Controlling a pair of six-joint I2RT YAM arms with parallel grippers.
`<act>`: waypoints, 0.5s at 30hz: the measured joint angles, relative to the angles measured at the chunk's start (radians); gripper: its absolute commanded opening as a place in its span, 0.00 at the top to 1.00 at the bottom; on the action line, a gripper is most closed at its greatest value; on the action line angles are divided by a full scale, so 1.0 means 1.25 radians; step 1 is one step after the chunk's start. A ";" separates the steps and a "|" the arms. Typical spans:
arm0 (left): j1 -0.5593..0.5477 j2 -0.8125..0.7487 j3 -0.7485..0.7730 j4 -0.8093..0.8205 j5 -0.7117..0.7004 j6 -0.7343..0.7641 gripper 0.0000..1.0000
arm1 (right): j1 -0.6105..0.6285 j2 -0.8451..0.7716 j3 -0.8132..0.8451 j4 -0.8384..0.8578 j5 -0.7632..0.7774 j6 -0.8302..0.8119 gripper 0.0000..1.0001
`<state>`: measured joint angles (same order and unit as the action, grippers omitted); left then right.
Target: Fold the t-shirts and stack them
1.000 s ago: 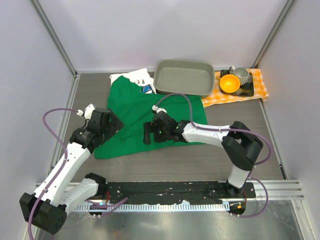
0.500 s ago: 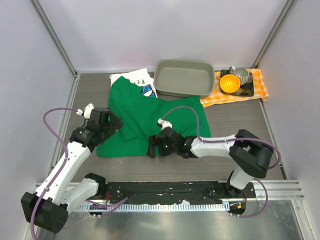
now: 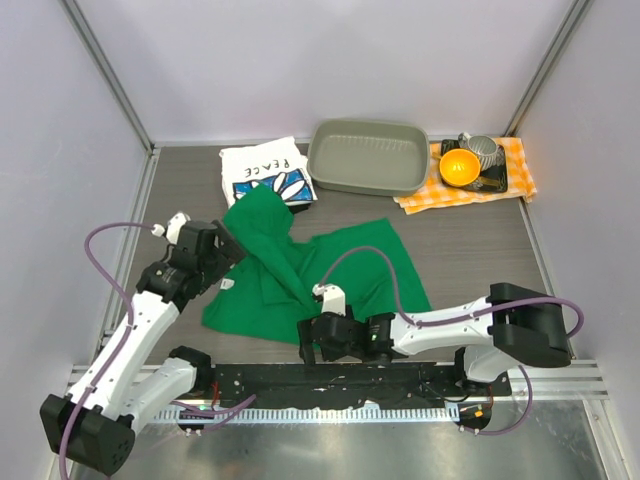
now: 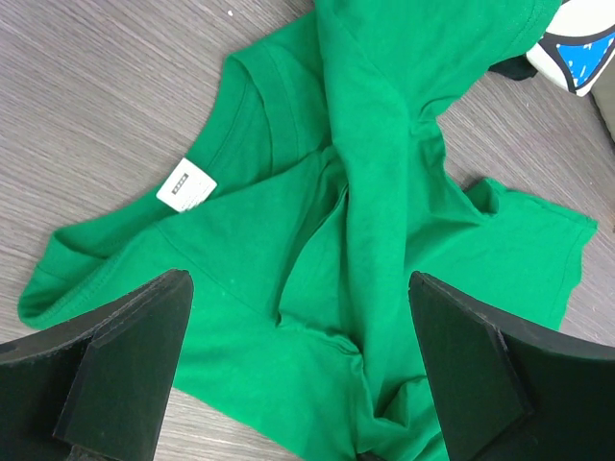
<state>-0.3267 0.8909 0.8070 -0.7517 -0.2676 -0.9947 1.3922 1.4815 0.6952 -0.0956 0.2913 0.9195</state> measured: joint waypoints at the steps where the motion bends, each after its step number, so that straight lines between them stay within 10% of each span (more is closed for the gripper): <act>1: 0.000 -0.003 -0.001 0.000 0.001 0.000 0.00 | 0.003 0.000 0.007 -0.022 0.013 0.003 0.00; 15: -0.030 0.050 -0.155 0.091 0.123 -0.005 0.00 | -0.122 -0.124 0.169 -0.317 0.249 -0.081 0.00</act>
<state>-0.3637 0.9535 0.6128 -0.6384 -0.1143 -1.0008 1.2392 1.3266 0.9066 -0.4919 0.6022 0.8181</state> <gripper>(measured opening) 0.996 0.996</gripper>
